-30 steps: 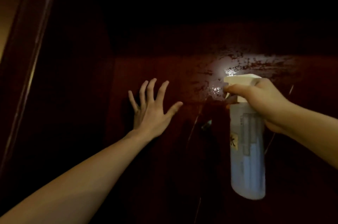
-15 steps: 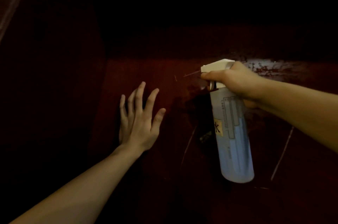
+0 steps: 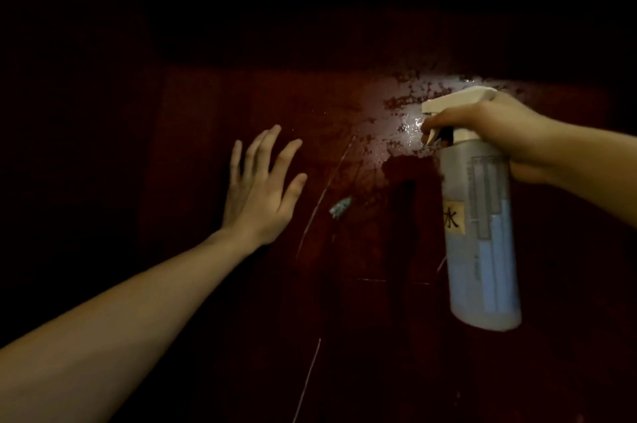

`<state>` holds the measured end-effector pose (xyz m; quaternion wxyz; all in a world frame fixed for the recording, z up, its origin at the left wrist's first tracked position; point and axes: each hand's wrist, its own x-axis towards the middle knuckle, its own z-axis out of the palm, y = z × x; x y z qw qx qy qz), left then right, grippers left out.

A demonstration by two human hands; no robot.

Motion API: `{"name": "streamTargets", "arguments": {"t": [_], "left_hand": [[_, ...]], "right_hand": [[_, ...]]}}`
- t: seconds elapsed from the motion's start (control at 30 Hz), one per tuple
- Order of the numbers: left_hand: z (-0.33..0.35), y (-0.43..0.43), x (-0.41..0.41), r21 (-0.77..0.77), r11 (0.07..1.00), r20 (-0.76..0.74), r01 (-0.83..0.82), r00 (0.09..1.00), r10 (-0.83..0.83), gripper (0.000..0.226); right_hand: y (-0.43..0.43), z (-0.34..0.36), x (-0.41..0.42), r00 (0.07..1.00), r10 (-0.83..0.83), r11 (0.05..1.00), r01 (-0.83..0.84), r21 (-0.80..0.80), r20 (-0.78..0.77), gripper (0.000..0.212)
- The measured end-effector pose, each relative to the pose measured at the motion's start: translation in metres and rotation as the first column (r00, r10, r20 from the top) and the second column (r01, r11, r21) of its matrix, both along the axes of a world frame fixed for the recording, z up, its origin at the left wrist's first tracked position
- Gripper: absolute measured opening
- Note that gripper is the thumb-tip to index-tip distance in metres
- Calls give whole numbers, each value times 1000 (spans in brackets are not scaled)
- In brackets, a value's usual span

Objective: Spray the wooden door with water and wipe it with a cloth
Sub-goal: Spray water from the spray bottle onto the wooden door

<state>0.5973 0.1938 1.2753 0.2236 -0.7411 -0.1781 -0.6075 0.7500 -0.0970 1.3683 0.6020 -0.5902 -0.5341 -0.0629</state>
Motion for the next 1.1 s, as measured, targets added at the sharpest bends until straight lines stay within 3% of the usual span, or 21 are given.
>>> {"name": "streamTargets", "arguments": {"t": [0.23, 0.43, 0.67, 0.9, 1.1], "left_hand": [[-5, -1, 21, 10, 997, 36, -79, 996, 79, 63], [-4, -1, 21, 27, 996, 24, -85, 996, 84, 63], [3, -25, 23, -77, 993, 64, 92, 994, -87, 60], [-2, -113, 111, 268, 957, -190, 108, 980, -58, 57], [-7, -125, 162, 78, 989, -83, 126, 989, -119, 61]], "right_hand": [[2, -17, 21, 998, -40, 998, 38, -53, -45, 30], [-3, -25, 32, 998, -55, 995, 52, -81, -41, 34], [-48, -26, 55, 987, -139, 990, 141, 22, -76, 9], [-85, -15, 103, 963, -228, 965, 243, 101, -146, 46], [-86, -13, 140, 959, -235, 958, 256, 129, -157, 30]]}}
